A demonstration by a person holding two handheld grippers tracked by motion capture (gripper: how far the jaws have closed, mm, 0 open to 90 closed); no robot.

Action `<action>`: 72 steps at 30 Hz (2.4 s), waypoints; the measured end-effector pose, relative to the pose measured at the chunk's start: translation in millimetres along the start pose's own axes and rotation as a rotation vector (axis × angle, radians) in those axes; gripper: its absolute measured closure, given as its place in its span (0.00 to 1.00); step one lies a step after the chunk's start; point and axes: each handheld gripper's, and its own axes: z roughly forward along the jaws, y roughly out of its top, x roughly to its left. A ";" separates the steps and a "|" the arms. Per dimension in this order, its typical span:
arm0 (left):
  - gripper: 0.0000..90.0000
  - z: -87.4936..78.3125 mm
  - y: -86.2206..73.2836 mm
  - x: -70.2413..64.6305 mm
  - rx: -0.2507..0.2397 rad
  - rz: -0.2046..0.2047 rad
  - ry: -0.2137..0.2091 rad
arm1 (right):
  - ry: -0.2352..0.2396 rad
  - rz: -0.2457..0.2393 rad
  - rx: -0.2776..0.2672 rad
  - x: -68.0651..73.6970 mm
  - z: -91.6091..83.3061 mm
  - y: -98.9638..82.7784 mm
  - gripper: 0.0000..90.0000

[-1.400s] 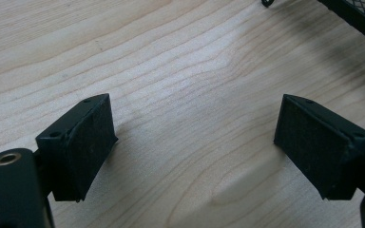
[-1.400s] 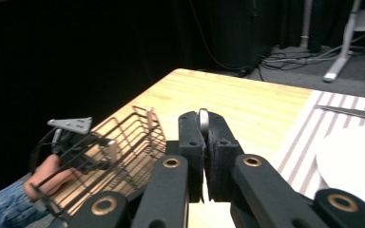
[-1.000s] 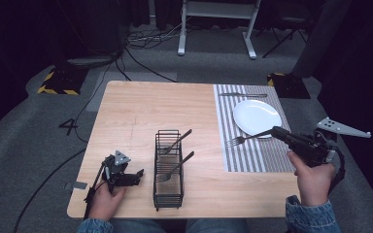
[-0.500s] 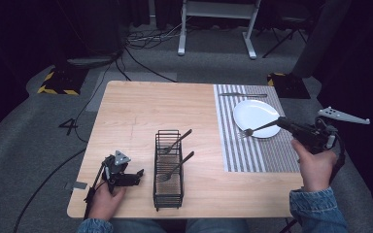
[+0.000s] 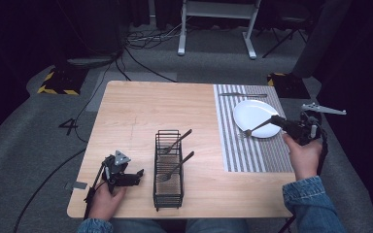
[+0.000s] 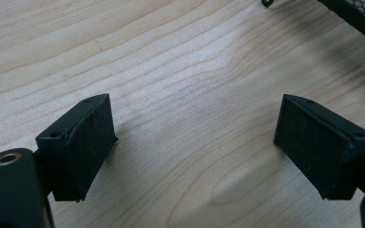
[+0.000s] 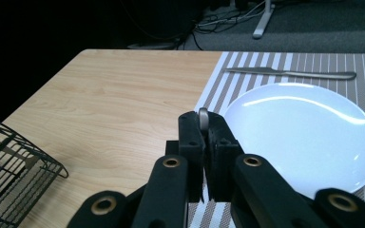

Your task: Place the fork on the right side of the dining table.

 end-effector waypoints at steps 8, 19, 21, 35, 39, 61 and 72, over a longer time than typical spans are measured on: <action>0.15 0.0 0.0 0.0 0.000 0.000 0.000 | 0.020 0.022 0.030 -5.1 15.4 -11.1 0.96; 0.15 0.0 0.0 0.0 0.000 0.000 0.000 | 0.001 0.028 0.066 -10.1 26.6 -19.3 0.96; 0.15 0.0 0.0 0.0 0.000 0.000 0.000 | 0.000 0.032 0.066 -11.7 25.9 -20.6 0.96; 0.15 0.0 0.0 0.0 0.000 0.000 0.000 | -0.017 0.083 0.099 -24.7 29.0 -17.6 0.95; 0.15 0.0 0.0 0.0 0.000 0.000 0.001 | -0.043 0.088 0.121 -27.4 30.7 -15.3 0.91; 0.15 0.6 0.7 -0.1 0.000 -0.002 0.000 | -0.107 0.101 0.226 -53.9 44.1 -17.5 0.60; 0.15 0.6 0.6 -0.2 -0.001 -0.002 0.000 | -0.122 0.164 0.278 -74.1 47.2 -31.1 0.55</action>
